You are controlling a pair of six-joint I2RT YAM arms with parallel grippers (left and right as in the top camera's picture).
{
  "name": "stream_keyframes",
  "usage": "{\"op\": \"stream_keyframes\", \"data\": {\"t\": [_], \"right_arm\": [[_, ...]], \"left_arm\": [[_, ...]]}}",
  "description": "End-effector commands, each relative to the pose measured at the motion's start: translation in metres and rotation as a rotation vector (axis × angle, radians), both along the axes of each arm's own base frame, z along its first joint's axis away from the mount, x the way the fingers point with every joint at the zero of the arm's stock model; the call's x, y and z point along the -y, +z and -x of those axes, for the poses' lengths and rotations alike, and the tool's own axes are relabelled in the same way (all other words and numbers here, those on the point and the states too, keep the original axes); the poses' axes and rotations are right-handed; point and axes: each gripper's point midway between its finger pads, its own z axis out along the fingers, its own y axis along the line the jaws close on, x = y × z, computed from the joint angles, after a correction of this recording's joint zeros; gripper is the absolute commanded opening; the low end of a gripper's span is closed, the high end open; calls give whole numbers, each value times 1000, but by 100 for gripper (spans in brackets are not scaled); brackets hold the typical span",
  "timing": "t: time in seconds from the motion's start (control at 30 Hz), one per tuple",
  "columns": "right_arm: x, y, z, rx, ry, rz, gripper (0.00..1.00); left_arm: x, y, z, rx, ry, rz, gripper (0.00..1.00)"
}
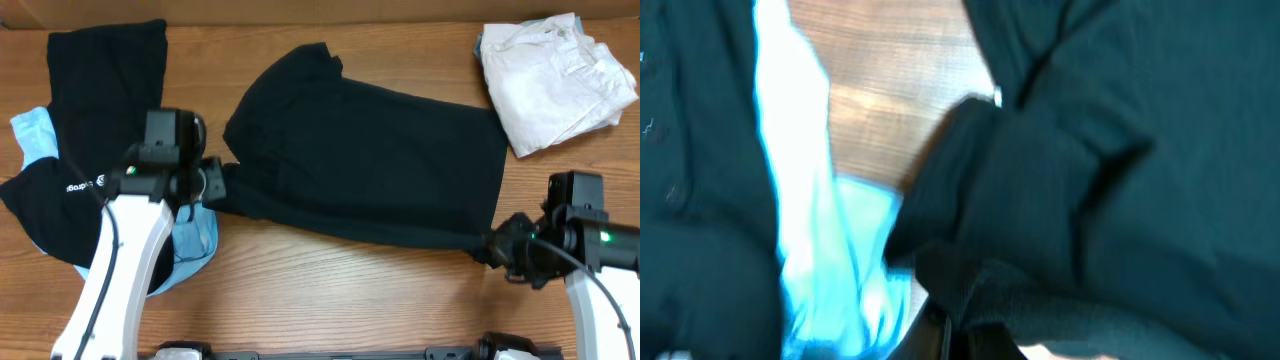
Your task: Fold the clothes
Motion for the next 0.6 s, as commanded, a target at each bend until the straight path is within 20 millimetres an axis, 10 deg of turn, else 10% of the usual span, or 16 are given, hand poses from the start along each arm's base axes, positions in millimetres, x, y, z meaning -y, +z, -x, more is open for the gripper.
{"op": "stream_keyframes", "data": {"t": [0.0,0.2,0.57], "right_arm": [[9,-7,-16,6,-25,18,4],[30,-29,-41,-23,-61,62,4],[51,-53,-90,58,0,89,4]], "left_arm": [[5,-19,-20,-5,-15,13,4],[32,-36,-61,80,-91,69,4],[58,-4,-115,352,-144,-11,4]]}}
